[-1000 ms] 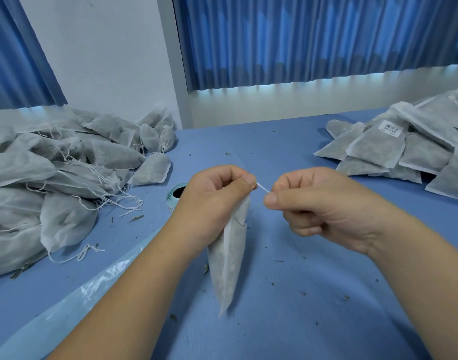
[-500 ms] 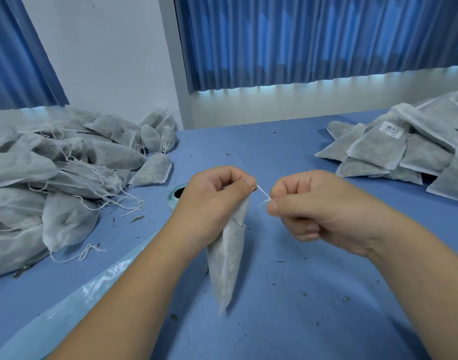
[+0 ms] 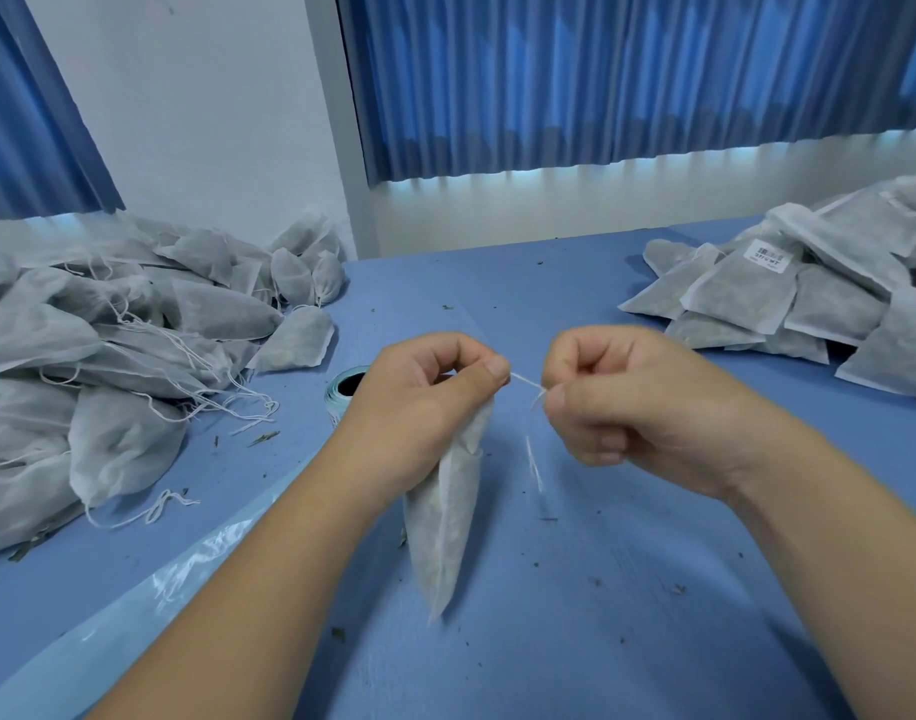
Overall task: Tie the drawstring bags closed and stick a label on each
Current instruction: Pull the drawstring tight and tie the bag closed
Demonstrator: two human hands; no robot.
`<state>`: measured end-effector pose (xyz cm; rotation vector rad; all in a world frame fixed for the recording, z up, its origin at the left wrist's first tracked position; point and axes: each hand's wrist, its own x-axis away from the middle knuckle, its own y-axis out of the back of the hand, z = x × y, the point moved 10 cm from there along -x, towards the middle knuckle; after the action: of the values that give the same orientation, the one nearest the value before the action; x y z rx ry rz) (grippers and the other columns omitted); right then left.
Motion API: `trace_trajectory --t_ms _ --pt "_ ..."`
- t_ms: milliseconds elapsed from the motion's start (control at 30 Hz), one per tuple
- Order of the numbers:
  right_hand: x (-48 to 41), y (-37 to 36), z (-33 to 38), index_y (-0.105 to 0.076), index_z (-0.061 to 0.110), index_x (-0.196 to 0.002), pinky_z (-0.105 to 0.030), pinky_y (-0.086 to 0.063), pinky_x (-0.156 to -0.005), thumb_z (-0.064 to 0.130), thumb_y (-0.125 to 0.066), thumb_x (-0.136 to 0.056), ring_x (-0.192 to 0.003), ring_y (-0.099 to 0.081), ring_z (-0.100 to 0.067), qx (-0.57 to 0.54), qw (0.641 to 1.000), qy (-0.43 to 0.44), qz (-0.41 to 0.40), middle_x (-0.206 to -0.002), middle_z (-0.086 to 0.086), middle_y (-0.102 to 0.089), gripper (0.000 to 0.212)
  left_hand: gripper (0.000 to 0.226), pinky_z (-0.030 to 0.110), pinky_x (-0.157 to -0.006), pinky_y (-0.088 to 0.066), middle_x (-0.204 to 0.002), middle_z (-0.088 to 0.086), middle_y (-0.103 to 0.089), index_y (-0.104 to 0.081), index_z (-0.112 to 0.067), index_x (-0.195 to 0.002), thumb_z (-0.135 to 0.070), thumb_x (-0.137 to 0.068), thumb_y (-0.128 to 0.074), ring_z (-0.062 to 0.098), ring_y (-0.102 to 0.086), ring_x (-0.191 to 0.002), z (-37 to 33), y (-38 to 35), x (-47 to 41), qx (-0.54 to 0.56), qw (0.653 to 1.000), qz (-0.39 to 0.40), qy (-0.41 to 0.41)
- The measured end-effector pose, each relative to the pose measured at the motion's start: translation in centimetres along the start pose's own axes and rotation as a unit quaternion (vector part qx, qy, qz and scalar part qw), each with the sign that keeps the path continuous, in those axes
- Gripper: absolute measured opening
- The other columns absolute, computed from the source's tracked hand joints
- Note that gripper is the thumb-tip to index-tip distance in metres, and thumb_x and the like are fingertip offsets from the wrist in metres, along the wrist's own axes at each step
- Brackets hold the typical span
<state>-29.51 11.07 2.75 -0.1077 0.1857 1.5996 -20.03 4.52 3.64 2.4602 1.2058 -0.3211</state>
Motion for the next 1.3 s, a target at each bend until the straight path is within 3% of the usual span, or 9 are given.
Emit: trace_trajectory --t_ms 100,267,500,633,733,900,1033,1167,1300 --pt "0.1 0.5 -0.7 -0.053 0.022 -0.054 -0.021 -0.033 -0.046 0.018 -0.067 -0.070 -0.045 -0.037 -0.014 0.204 0.978 -0.027 -0.020 -0.048 0.002 -0.041 0.022 0.015 0.010 -0.054 -0.036 -0.055 -0.017 -0.052 -0.066 -0.025 -0.064 -0.031 -0.077 -0.063 0.002 -0.043 -0.053 0.2 0.6 0.0 -0.003 1.000 -0.006 0.002" --pt "0.2 1.3 0.4 -0.055 0.021 -0.054 -0.021 -0.035 -0.046 0.011 -0.069 -0.076 -0.046 -0.037 -0.012 0.253 0.965 0.008 -0.067 -0.049 0.001 -0.042 0.028 0.015 0.009 -0.052 -0.034 -0.055 -0.019 -0.051 -0.065 -0.025 -0.064 -0.030 -0.078 -0.062 0.000 -0.042 -0.052 0.1 0.6 0.0 -0.009 1.000 -0.001 -0.002" --pt "0.3 -0.4 1.8 -0.056 0.021 -0.052 -0.019 -0.029 -0.042 0.011 -0.068 -0.060 -0.037 -0.027 -0.008 -0.087 0.994 0.067 0.010 -0.046 0.005 -0.034 0.018 0.013 0.009 -0.050 -0.033 -0.050 -0.018 -0.050 -0.064 -0.022 -0.066 -0.027 -0.078 -0.062 -0.001 -0.041 -0.048 -0.3 -0.3 0.2 0.001 1.000 0.025 -0.009" --pt "0.2 -0.9 1.7 -0.055 0.020 -0.055 -0.017 -0.026 -0.043 0.002 -0.064 -0.064 -0.038 -0.024 -0.008 -0.134 0.989 0.062 0.033 -0.048 0.003 -0.031 0.022 0.020 0.008 -0.052 -0.035 -0.052 -0.018 -0.051 -0.064 -0.020 -0.068 -0.018 -0.087 -0.067 -0.002 -0.043 -0.050 -0.1 -0.2 0.1 0.005 1.000 0.020 -0.013" --pt "-0.1 1.1 1.7 -0.052 0.020 -0.056 -0.019 -0.027 -0.041 0.002 -0.060 -0.073 -0.038 -0.026 -0.010 -0.126 0.988 0.067 -0.059 -0.047 0.003 -0.031 0.026 0.019 0.012 -0.055 -0.037 -0.063 -0.014 -0.058 -0.067 -0.027 -0.065 -0.032 -0.082 -0.062 0.001 -0.048 -0.055 0.6 -0.4 0.1 0.003 0.999 0.040 0.022" --pt "1.1 6.9 1.0 -0.048 0.020 -0.063 -0.020 -0.032 -0.041 0.005 -0.062 -0.086 -0.043 -0.038 -0.011 -0.137 0.945 0.071 -0.288 -0.053 0.003 -0.042 0.031 0.028 0.019 -0.071 -0.046 -0.081 -0.014 -0.068 -0.072 -0.031 -0.079 -0.054 -0.083 -0.056 0.002 -0.063 -0.075 3.3 -3.5 1.4 0.012 0.973 0.202 0.113" --pt "1.9 8.5 0.8 -0.051 0.017 -0.068 -0.020 -0.036 -0.043 0.011 -0.066 -0.086 -0.045 -0.047 -0.011 -0.114 0.928 0.069 -0.349 -0.052 0.004 -0.049 0.024 0.040 0.025 -0.078 -0.049 -0.085 -0.009 -0.069 -0.070 -0.020 -0.087 -0.054 -0.069 -0.065 0.008 -0.065 -0.081 5.1 -5.0 2.3 -0.055 0.947 0.278 0.153" --pt "2.0 7.9 2.0 -0.056 0.021 -0.066 -0.021 -0.038 -0.046 0.017 -0.073 -0.083 -0.048 -0.052 -0.012 -0.047 0.934 0.117 -0.334 -0.057 0.004 -0.055 0.024 0.037 0.032 -0.072 -0.044 -0.074 -0.007 -0.063 -0.064 -0.015 -0.079 -0.050 -0.067 -0.064 0.011 -0.059 -0.070 5.8 -3.6 1.1 -0.092 0.968 0.165 0.166" --pt "1.4 4.7 3.6 -0.060 0.022 -0.063 -0.015 -0.040 -0.052 0.021 -0.080 -0.076 -0.052 -0.054 -0.005 0.181 0.929 0.177 -0.269 -0.059 0.010 -0.059 0.024 0.037 0.029 -0.065 -0.043 -0.068 -0.009 -0.060 -0.063 -0.012 -0.079 -0.049 -0.073 -0.063 0.010 -0.056 -0.064 5.4 -1.5 0.0 -0.034 0.989 0.000 0.143"
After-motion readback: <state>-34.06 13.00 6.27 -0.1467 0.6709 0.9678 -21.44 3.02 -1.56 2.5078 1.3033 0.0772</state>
